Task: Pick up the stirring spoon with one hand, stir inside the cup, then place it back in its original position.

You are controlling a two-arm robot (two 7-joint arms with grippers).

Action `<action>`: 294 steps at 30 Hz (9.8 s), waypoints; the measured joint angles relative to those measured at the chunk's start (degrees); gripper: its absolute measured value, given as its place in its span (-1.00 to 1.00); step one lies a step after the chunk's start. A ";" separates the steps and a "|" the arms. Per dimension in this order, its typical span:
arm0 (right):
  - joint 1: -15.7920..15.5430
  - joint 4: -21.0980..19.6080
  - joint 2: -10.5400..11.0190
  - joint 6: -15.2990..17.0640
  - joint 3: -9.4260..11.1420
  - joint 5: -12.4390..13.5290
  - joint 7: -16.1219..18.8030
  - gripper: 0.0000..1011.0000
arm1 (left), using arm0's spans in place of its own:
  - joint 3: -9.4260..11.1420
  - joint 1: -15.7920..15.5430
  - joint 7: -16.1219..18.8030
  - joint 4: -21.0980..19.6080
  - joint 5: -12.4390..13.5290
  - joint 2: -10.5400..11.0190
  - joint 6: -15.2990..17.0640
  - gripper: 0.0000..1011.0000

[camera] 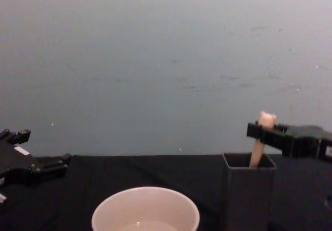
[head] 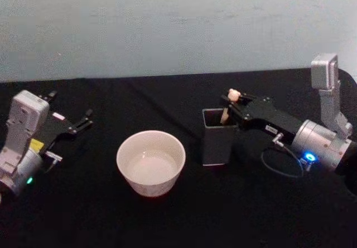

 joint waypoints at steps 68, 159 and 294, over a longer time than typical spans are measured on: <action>9.02 7.46 -9.88 -10.82 -11.45 -12.49 6.88 -0.63 | 0.00 0.00 0.00 0.00 0.00 0.00 0.00 0.98; 8.25 8.60 -9.47 -11.87 -10.57 -15.50 6.45 -0.63 | 0.00 0.00 0.00 0.00 0.00 0.00 0.00 0.98; 5.22 2.96 -7.50 -8.96 -13.06 -12.89 9.12 -0.63 | 0.00 0.00 0.00 0.00 0.00 0.00 0.00 0.98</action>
